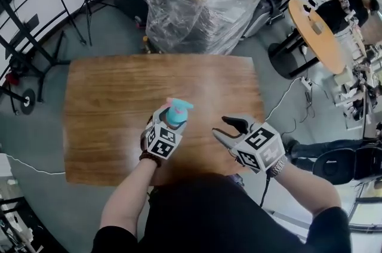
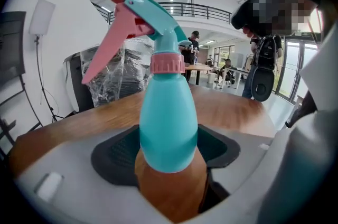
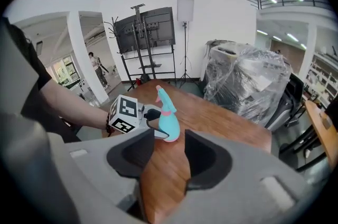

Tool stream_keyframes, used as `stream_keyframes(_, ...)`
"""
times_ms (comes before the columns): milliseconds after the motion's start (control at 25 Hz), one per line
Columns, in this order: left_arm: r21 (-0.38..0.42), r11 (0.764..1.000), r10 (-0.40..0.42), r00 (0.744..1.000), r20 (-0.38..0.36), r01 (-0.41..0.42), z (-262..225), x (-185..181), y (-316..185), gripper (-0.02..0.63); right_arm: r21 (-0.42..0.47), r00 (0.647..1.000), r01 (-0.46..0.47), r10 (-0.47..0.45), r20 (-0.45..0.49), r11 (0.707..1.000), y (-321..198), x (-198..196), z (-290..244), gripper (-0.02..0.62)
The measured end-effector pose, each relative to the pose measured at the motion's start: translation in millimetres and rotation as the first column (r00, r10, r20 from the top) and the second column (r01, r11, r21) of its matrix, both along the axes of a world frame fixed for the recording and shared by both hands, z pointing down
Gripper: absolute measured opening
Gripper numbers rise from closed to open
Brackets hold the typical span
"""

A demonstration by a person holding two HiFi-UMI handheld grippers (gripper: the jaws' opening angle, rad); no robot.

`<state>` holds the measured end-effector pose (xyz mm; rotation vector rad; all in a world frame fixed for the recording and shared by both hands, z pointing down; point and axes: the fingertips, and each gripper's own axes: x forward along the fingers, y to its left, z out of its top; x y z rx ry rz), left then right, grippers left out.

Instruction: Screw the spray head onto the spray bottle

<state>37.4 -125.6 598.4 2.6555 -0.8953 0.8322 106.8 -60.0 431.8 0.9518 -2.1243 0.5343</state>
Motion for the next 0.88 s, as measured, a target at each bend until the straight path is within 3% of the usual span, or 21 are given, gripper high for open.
stream_keyframes(320,0.008,0.998,-0.062,0.998,-0.003,0.062,20,-5,-13,0.364,0.047,0.999,-0.041,0.04,0.023,0.998,8,-7,13,0.13)
stream_keyframes(880,0.003,0.999,-0.039,0.998,0.043,0.039,16,-8,-1,0.373,0.15,0.999,-0.034,0.029,0.039,0.988,7,-17,22,0.021)
